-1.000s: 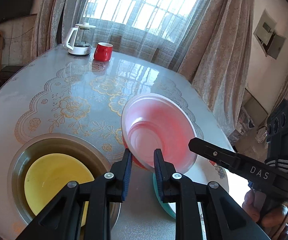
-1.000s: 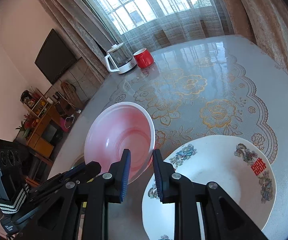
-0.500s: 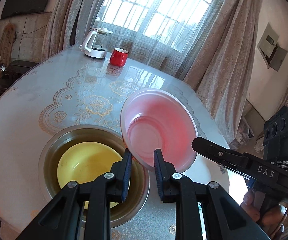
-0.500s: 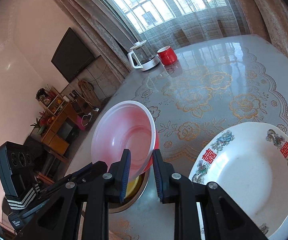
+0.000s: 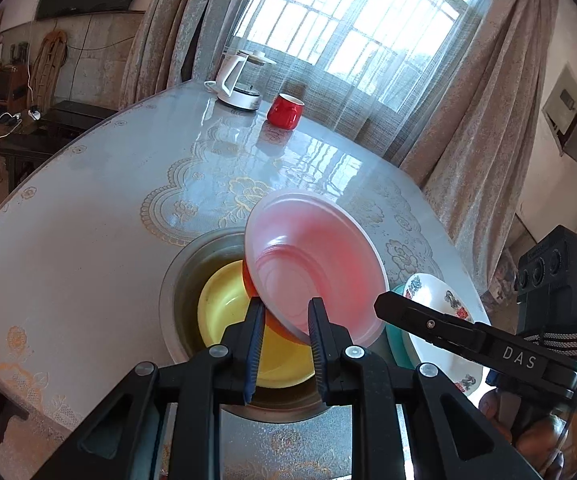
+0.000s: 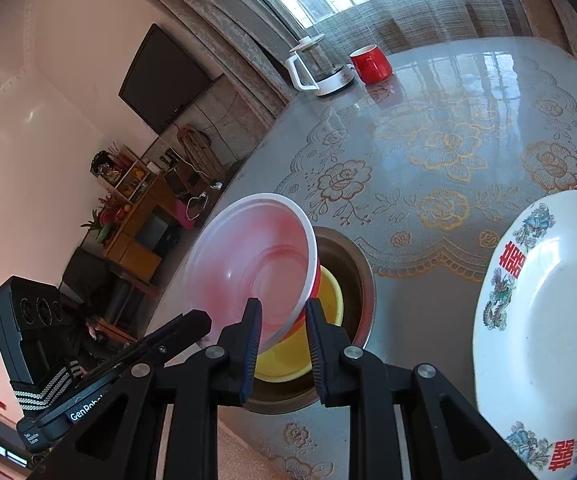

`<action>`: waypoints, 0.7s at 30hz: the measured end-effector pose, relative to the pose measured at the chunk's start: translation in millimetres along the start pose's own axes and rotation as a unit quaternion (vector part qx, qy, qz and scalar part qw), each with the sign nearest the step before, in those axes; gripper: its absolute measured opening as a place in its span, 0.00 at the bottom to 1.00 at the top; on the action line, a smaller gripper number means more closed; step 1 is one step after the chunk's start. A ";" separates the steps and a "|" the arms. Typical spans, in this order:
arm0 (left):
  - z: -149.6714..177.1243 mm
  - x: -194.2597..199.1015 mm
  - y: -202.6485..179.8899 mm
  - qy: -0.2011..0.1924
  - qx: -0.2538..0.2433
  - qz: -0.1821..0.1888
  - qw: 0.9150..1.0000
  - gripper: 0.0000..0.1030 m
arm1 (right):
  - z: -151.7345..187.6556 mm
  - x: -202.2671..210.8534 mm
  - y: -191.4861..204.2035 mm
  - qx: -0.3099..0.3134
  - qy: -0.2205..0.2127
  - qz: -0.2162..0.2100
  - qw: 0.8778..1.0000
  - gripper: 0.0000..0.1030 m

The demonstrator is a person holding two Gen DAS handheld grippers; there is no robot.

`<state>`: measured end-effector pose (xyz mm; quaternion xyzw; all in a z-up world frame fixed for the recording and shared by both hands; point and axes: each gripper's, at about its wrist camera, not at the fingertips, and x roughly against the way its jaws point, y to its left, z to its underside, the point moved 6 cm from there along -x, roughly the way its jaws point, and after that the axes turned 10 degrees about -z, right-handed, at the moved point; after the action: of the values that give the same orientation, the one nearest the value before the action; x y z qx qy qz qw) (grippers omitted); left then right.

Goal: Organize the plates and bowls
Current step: 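Lift the red bowl and carry it over the steel bowl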

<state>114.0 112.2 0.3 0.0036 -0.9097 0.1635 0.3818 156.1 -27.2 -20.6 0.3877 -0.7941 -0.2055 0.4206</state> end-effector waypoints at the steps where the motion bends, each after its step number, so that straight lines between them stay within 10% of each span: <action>1: 0.4 -0.9 1.5 0.000 0.001 -0.002 1.000 0.20 | 0.9 -2.1 0.6 0.000 0.002 0.000 1.000 0.22; 21: 19.0 -14.1 4.4 -0.002 -0.042 -0.046 0.998 0.20 | 20.0 -28.6 -4.9 -0.012 0.032 0.009 0.999 0.22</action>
<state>110.2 109.0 -23.3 0.0293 -0.9152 0.1078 0.3872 151.7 -7.7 -49.6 0.3819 -0.7810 -0.1991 0.4524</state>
